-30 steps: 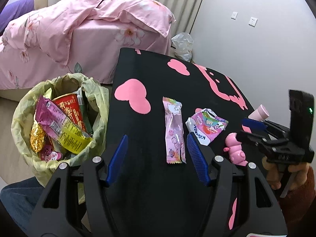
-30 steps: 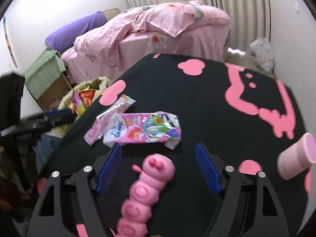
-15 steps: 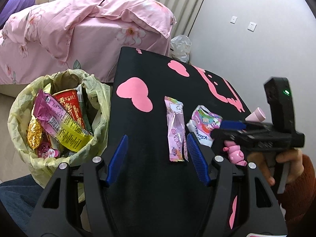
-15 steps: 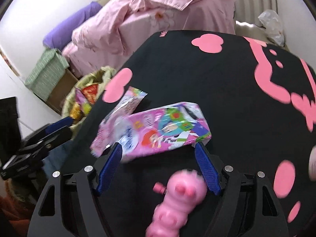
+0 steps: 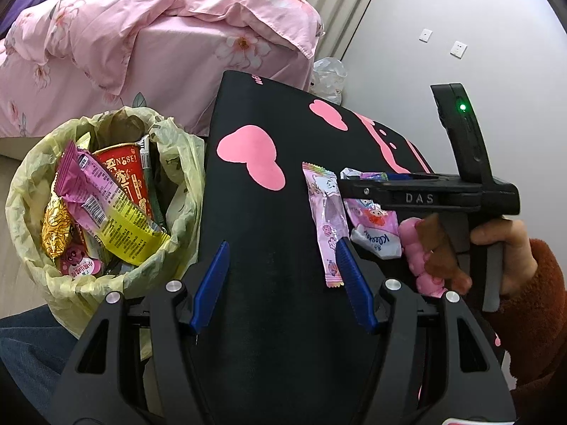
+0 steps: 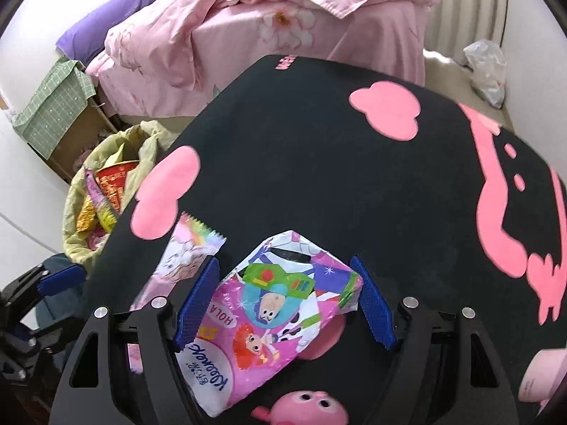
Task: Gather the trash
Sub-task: 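Grasp the colorful pink-green wrapper with the right tool, then grasp the pink Hello Kitty candy wrapper with the left tool while the right tool holds its wrapper, then carry both wrappers over the trash bag with both tools, then open both tools to release the wrappers into the trash bag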
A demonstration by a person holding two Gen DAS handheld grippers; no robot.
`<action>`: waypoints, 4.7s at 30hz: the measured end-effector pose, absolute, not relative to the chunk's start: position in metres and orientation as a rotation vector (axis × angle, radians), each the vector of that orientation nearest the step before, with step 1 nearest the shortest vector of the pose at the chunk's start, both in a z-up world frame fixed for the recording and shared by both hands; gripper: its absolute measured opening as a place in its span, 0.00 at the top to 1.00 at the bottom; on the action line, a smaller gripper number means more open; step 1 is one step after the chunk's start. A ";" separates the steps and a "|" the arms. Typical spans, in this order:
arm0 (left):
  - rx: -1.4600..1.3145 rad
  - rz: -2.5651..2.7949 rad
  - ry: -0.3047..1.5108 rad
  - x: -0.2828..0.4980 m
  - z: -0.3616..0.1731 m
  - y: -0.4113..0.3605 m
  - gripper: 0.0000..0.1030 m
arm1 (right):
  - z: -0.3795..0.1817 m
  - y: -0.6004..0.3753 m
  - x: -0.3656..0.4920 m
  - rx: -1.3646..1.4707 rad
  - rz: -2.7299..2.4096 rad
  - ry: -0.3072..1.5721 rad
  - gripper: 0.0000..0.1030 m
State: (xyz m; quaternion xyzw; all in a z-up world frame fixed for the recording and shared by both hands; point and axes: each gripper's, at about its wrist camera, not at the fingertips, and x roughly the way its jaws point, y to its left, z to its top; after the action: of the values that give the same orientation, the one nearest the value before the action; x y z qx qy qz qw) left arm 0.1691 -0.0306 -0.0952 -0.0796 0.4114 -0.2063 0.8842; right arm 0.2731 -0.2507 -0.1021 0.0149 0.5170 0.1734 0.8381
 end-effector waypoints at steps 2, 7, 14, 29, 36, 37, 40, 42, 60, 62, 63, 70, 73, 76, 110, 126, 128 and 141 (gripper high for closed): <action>-0.160 -0.425 0.857 0.168 -0.096 -0.032 0.43 | -0.104 -0.248 0.269 0.007 0.354 1.092 0.30; -0.142 -0.430 0.856 0.165 -0.093 -0.036 0.43 | -0.103 -0.249 0.250 -0.046 0.371 1.079 0.40; -0.105 -0.451 0.892 0.164 -0.095 -0.052 0.42 | -0.088 -0.282 0.214 0.009 0.402 0.972 0.85; -0.085 -0.514 0.968 0.202 -0.092 -0.089 0.37 | -0.036 -0.361 0.162 0.088 0.276 0.742 0.87; -0.067 -0.513 1.085 0.239 -0.100 -0.113 0.54 | -0.047 -0.381 0.143 0.108 0.260 0.755 0.87; -0.070 -0.506 1.089 0.243 -0.100 -0.114 0.56 | -0.049 -0.381 0.141 0.108 0.259 0.755 0.87; -0.072 -0.490 1.098 0.254 -0.096 -0.119 0.56 | -0.054 -0.382 0.135 0.107 0.261 0.761 0.87; -0.079 -0.493 1.108 0.259 -0.096 -0.121 0.56 | -0.056 -0.381 0.133 0.108 0.262 0.759 0.87; -0.071 -0.491 0.782 0.188 -0.017 -0.085 0.76 | -0.011 -0.351 0.112 0.065 0.311 0.657 0.87; -0.080 -0.461 0.725 0.179 -0.001 -0.067 0.75 | -0.002 -0.342 0.111 0.049 0.325 0.640 0.87; -0.082 -0.443 0.703 0.175 0.005 -0.059 0.76 | 0.004 -0.336 0.112 0.040 0.334 0.630 0.87; -0.115 -0.283 0.585 0.157 0.031 0.010 0.75 | 0.032 -0.292 0.124 -0.003 0.399 0.584 0.87; -0.141 -0.228 0.586 0.158 0.028 0.034 0.75 | 0.043 -0.266 0.138 -0.026 0.444 0.575 0.87; -0.166 -0.183 0.574 0.157 0.025 0.055 0.75 | 0.051 -0.245 0.146 -0.028 0.478 0.574 0.87; -0.364 -0.036 0.798 0.250 -0.120 0.143 0.75 | -0.062 -0.049 0.332 -0.017 0.781 0.904 0.87; -0.425 -0.055 0.803 0.256 -0.116 0.158 0.76 | -0.108 -0.025 0.330 -0.142 0.821 1.111 0.87; -0.428 -0.061 0.806 0.259 -0.117 0.157 0.75 | -0.108 -0.028 0.326 -0.151 0.807 1.096 0.87; -0.467 -0.061 0.828 0.256 -0.109 0.165 0.66 | -0.102 -0.044 0.314 -0.144 0.771 1.055 0.86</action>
State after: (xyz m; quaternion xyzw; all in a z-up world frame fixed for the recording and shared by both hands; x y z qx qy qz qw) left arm 0.2562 0.1650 -0.1094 -0.2250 0.3984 -0.0295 0.8887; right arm 0.3143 -0.0442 -0.1022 -0.0671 0.4903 0.3585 0.7916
